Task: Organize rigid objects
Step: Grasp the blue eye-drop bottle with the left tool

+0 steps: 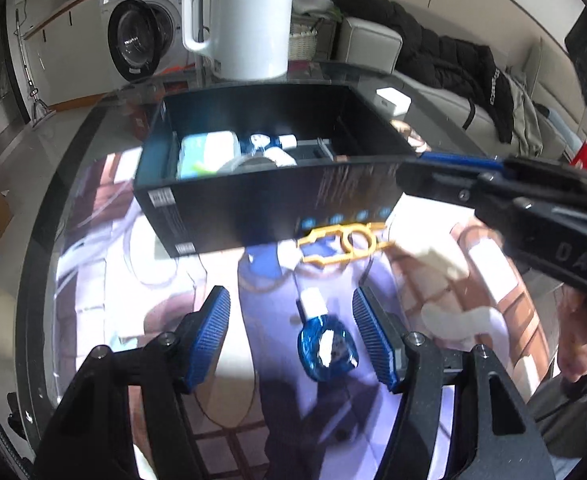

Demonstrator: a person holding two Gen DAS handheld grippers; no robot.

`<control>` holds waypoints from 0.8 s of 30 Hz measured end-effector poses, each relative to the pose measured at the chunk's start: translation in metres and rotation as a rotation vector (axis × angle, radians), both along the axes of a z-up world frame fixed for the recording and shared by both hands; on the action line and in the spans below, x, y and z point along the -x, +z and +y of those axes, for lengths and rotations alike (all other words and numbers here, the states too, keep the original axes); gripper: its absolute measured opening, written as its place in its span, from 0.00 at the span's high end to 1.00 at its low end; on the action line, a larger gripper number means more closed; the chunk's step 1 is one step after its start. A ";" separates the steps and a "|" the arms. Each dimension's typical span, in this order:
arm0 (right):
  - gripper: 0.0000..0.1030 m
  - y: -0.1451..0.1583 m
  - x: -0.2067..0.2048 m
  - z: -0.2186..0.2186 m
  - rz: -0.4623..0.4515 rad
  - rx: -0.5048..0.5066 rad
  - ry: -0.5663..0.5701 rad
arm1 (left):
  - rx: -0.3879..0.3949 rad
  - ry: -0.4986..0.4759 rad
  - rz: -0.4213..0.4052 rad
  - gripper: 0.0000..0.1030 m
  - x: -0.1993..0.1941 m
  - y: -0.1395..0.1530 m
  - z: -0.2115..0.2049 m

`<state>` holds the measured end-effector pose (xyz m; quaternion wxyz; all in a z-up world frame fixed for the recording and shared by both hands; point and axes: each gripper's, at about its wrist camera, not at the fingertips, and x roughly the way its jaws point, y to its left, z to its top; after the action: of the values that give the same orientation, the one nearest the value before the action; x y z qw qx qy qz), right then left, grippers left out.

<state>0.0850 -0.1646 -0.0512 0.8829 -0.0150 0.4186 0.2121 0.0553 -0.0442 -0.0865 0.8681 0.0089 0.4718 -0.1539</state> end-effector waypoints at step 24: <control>0.78 -0.060 -0.001 0.038 0.173 0.080 0.158 | -0.035 0.035 0.072 0.72 -0.003 -0.021 0.017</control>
<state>0.0861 -0.1266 -0.1114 0.8227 -0.0651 0.4988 0.2647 0.0586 -0.0270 -0.1072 0.8530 0.0103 0.5052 -0.1306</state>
